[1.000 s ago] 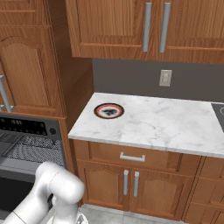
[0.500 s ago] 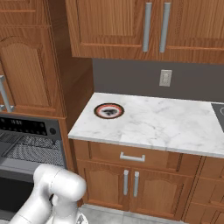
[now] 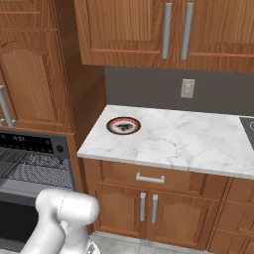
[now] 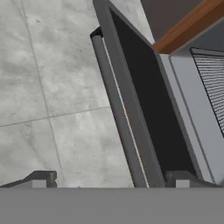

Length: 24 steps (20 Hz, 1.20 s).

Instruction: Take the fish from the oven and place it on the plate on the counter.

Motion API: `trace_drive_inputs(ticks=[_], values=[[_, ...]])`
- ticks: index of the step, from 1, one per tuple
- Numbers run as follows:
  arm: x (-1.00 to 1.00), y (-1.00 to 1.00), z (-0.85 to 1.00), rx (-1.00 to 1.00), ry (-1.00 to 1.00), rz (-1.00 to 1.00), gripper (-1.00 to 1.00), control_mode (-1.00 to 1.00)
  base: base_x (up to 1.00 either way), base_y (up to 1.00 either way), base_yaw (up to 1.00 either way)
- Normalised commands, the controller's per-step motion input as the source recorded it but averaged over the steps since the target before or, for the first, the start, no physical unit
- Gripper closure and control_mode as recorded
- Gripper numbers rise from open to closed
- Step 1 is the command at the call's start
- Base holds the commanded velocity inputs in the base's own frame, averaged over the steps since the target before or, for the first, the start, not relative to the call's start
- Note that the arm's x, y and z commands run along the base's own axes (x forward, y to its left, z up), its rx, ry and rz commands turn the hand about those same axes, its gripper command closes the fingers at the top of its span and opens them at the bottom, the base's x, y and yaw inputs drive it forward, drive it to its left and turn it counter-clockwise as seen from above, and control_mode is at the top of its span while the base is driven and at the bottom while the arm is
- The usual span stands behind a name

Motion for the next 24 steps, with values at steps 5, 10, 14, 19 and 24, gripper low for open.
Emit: trace_drive_inputs(ticks=[5, 10, 14, 19, 24], values=[[0.14, -0.40, 0.97, -0.08, -0.03, 0.00, -1.00, -1.00, 0.00, 0.00, 0.00], [0.27, -0.58, 0.60, -0.20, 0.00, -0.04, -1.00, -1.00, 0.00, 0.00, 0.00], [0.27, -0.75, 0.26, -0.26, 0.00, -0.06, -1.00, -1.00, 0.00, 0.00, 0.00], [0.49, -0.81, 0.12, -0.26, 0.00, -0.03, -1.00, -1.00, 0.00, 0.00, 0.00], [0.70, -0.78, 0.01, -0.27, -0.04, 0.00, -1.00, -1.00, 0.00, 0.00, 0.00]])
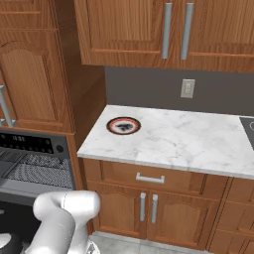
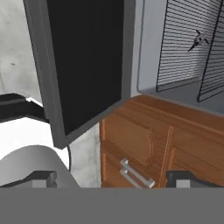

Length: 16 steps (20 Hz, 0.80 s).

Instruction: Take the fish from the oven and place it on the plate on the counter.

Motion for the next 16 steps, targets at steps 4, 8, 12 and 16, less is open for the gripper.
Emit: trace_drive_inputs(ticks=[4, 8, 12, 16], values=[[0.93, -0.59, 0.00, -0.26, -0.05, 0.00, -1.00, -1.00, 0.00, 0.00, 0.00], [1.00, -0.28, 0.00, -0.24, -0.07, 0.00, -1.00, -1.00, 0.00, 0.00, 0.00], [1.00, -0.03, 0.00, -0.22, -0.09, 0.00, -1.00, -1.00, 0.00, 0.00, 0.00], [0.94, 0.00, -0.14, -0.18, -0.07, 0.02, -1.00, -1.00, 0.00, 0.00, 0.00]])
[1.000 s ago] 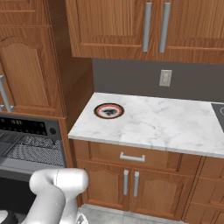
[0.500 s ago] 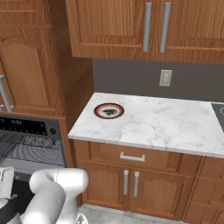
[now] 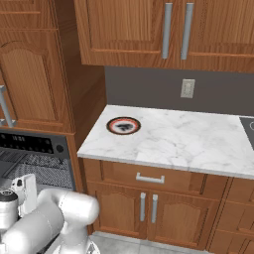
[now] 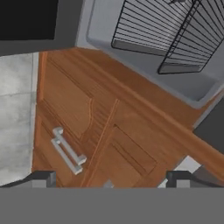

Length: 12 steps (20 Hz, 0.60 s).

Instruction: Take the fish from the oven and place it on the plate on the counter.

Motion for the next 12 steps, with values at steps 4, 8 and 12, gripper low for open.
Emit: trace_drive_inputs(ticks=[4, 8, 12], values=[[0.71, 0.07, -0.33, -0.11, -0.02, 0.06, -1.00, -1.00, 0.00, 0.00, 0.00], [0.34, 0.31, -0.53, -0.12, 0.00, 0.10, -1.00, -1.00, 0.00, 0.00, 0.00], [0.27, 0.36, -0.44, -0.08, 0.00, 0.11, -1.00, -1.00, 0.00, 0.00, 0.00]])
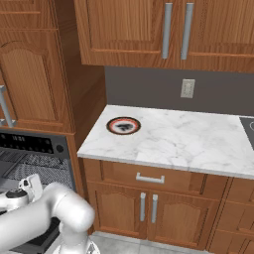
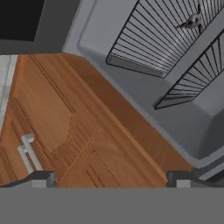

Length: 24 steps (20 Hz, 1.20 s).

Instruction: Take the fish from the oven and place it on the plate on the counter.

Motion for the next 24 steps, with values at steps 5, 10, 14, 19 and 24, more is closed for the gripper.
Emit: trace_drive_inputs(ticks=[5, 10, 14, 19, 24], values=[[0.59, 0.28, -0.12, -0.01, 0.00, 0.11, -1.00, -1.00, 0.00, 0.00, 0.00], [0.69, 0.17, -0.05, 0.00, 0.02, 0.11, -1.00, -1.00, 0.00, 0.00, 0.00], [0.29, 0.23, -0.43, 0.00, 0.12, 0.11, -1.00, -1.00, 0.00, 0.00, 0.00], [-0.01, 0.37, -0.69, 0.00, 0.15, 0.11, -1.00, -1.00, 0.00, 0.00, 0.00], [0.00, 0.28, -0.30, 0.00, 0.09, 0.10, -1.00, -1.00, 0.00, 0.00, 0.00]])
